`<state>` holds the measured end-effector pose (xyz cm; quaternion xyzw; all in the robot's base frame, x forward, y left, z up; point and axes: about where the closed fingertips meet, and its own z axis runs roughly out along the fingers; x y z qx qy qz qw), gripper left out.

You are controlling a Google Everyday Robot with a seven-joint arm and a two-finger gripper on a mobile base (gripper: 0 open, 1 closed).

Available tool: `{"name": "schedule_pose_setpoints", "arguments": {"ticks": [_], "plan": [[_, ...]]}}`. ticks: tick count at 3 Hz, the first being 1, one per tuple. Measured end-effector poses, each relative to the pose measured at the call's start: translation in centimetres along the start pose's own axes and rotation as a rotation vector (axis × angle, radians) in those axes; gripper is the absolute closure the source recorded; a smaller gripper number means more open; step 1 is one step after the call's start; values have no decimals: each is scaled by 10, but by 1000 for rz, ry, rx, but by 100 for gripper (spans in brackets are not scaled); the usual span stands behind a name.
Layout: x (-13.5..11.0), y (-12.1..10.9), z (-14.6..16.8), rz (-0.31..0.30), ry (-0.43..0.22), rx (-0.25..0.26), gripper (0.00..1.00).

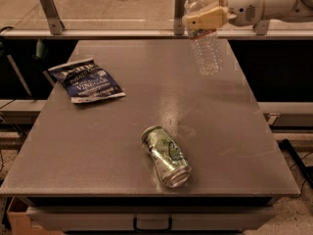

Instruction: Place water bottle upright

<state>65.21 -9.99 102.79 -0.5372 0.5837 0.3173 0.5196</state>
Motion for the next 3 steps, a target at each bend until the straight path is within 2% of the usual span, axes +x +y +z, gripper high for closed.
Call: {"name": "schedule_pose_setpoints", "arguments": {"ticks": [1, 2, 3], "plan": [[2, 10, 1, -106, -129, -32, 100], [5, 18, 1, -174, -233, -57, 100], [15, 23, 1, -187, -305, -76, 100]]}}
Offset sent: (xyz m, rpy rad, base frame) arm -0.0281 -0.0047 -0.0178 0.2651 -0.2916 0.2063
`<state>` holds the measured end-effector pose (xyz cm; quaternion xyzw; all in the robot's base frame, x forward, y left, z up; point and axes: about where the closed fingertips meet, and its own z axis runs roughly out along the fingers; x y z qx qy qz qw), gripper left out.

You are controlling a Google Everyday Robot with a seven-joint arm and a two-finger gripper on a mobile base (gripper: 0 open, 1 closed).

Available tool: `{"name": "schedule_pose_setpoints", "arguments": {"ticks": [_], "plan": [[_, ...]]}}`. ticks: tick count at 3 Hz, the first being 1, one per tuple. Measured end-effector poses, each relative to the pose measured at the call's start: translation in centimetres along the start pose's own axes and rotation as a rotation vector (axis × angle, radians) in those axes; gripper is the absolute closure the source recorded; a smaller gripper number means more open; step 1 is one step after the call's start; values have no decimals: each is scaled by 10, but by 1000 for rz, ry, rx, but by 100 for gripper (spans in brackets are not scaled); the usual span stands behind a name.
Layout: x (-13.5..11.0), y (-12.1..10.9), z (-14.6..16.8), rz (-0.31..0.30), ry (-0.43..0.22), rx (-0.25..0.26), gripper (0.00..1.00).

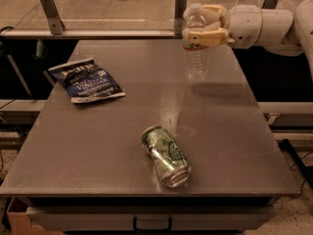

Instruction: Place water bottle upright

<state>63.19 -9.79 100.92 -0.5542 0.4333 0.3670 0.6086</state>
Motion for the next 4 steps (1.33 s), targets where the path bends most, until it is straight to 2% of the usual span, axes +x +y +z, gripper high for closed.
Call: {"name": "schedule_pose_setpoints", "arguments": {"ticks": [2, 3, 4], "plan": [[18, 9, -3, -6, -92, -37, 100], [23, 15, -2, -46, -132, -89, 84], [29, 21, 0, -69, -150, -141, 60]]}}
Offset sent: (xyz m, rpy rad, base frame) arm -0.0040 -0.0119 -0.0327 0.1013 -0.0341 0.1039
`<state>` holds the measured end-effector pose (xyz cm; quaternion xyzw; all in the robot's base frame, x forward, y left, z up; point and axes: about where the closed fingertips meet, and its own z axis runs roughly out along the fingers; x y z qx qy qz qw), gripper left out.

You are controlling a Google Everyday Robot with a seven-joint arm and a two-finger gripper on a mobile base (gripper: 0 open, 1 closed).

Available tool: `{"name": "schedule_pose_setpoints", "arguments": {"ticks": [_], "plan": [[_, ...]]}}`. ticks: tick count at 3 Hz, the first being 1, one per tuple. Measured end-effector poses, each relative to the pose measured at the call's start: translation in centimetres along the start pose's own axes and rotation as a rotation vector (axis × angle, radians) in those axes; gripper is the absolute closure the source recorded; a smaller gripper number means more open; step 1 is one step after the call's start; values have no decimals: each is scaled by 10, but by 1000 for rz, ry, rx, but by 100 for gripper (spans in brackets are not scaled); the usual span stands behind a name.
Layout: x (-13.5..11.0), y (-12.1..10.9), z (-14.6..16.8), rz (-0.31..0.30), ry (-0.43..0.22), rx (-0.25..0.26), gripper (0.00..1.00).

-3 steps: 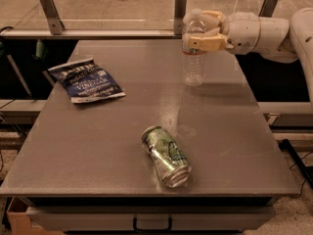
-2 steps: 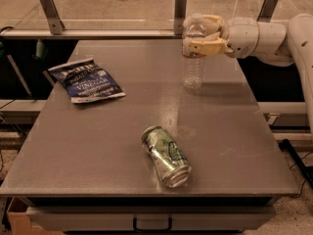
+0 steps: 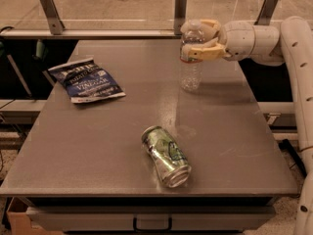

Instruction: Place water bottle upright

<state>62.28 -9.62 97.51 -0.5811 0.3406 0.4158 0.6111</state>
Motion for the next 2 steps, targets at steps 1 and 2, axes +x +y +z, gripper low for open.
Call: {"name": "schedule_pose_setpoints", "arguments": {"ticks": [1, 2], "plan": [[5, 2, 1, 7, -2, -17, 38], [10, 1, 0, 25, 4, -18, 13]]}}
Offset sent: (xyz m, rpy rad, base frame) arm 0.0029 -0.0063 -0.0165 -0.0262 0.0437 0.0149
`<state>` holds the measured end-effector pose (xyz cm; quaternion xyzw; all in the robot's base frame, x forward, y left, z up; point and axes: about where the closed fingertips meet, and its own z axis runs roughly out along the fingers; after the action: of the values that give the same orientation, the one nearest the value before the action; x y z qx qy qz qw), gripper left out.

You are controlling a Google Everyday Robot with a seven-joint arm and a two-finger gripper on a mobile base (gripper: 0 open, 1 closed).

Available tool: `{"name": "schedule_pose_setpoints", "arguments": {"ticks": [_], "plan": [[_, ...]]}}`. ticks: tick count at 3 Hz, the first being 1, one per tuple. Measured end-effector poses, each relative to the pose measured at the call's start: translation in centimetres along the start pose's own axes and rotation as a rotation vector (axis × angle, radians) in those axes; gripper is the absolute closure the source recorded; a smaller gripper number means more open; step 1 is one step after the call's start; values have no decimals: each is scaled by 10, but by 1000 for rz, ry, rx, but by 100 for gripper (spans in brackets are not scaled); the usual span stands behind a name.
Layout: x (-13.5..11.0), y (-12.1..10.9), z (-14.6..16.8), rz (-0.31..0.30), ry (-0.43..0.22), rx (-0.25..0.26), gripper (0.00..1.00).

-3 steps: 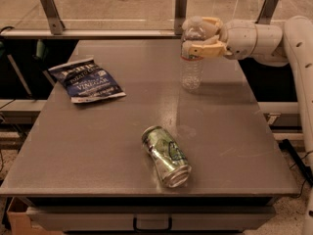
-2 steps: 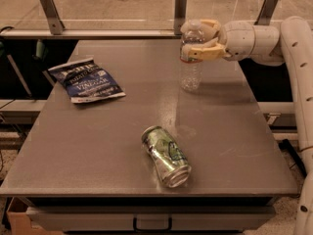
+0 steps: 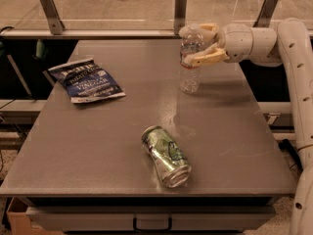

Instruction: Place water bottle upright

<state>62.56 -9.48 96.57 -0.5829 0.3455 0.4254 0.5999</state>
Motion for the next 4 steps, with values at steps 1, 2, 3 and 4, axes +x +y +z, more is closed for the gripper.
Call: {"name": "schedule_pose_setpoints", "arguments": {"ticks": [1, 2, 3, 4], "plan": [[3, 0, -1, 16, 7, 6, 0], [4, 0, -3, 24, 15, 11, 0], [5, 0, -8, 31, 30, 23, 0], [4, 2, -24, 43, 84, 49, 0]]}}
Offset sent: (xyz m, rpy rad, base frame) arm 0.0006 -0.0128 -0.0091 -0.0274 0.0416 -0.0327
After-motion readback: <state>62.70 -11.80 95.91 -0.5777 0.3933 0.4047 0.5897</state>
